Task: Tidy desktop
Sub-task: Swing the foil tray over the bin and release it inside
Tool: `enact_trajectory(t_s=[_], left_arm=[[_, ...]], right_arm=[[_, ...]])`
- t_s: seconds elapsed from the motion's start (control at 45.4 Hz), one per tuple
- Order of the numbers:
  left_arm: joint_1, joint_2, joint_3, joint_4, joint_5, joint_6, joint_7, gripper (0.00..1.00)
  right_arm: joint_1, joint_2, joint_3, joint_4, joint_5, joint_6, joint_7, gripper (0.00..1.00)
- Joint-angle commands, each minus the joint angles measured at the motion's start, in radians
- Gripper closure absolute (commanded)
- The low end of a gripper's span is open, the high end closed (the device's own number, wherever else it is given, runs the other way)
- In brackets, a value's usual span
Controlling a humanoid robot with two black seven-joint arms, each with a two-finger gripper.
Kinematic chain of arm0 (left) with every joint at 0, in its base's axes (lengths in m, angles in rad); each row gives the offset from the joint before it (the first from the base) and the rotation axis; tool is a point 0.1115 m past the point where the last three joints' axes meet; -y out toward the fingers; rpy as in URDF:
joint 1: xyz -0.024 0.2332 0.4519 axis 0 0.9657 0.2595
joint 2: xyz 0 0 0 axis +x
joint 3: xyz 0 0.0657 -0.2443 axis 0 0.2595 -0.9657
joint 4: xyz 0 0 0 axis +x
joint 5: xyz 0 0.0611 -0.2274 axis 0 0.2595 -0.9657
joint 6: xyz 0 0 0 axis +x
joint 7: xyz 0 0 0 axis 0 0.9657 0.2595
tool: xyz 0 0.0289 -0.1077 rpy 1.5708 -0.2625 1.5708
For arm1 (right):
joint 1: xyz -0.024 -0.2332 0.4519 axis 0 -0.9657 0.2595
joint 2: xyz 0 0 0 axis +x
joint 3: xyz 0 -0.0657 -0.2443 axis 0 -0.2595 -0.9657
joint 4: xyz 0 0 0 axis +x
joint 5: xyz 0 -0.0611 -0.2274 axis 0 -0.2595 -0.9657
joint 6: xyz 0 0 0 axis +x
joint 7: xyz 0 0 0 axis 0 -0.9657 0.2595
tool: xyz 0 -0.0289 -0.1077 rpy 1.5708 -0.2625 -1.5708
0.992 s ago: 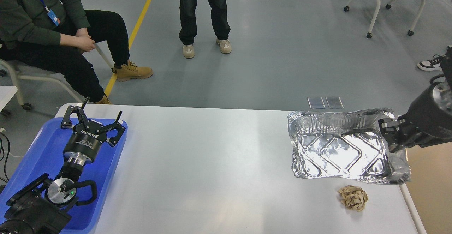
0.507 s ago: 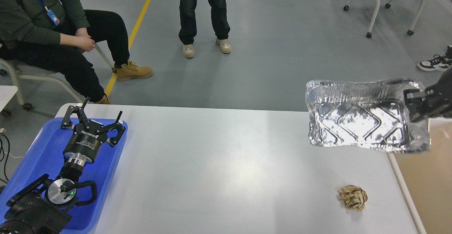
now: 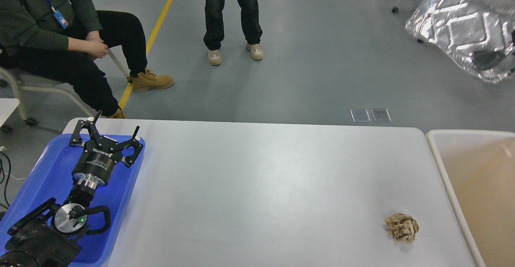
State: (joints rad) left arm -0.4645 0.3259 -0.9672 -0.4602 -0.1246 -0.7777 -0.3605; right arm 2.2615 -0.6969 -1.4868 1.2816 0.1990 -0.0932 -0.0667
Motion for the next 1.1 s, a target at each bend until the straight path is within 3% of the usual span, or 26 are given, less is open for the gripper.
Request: enact_trajectory(t_s=[0.0, 0.132, 0.353, 0.573, 1.08], left_arm=[[-0.002, 0.001, 0.002, 0.000, 0.000, 0.000, 0.000, 0.01], [-0.003, 0.001, 0.005, 0.000, 0.000, 0.000, 0.000, 0.01], [-0.003, 0.001, 0.005, 0.000, 0.000, 0.000, -0.002, 0.01], [-0.005, 0.002, 0.007, 0.000, 0.000, 0.000, -0.002, 0.01], [-0.005, 0.002, 0.007, 0.000, 0.000, 0.000, -0.002, 0.01]], right_arm=[[-0.445, -0.124, 0.321, -0.344, 0.082, -0.281, -0.088, 1.00], [-0.730, -0.135, 0.479, -0.586, 0.077, -0.269, -0.105, 1.00], [-1.086, -0.118, 0.735, -0.864, 0.074, -0.200, -0.108, 1.00], [-1.372, 0.014, 1.022, -1.176, 0.074, -0.085, -0.142, 1.00], [-1.593, 0.175, 1.289, -1.210, 0.074, -0.060, -0.143, 1.00]])
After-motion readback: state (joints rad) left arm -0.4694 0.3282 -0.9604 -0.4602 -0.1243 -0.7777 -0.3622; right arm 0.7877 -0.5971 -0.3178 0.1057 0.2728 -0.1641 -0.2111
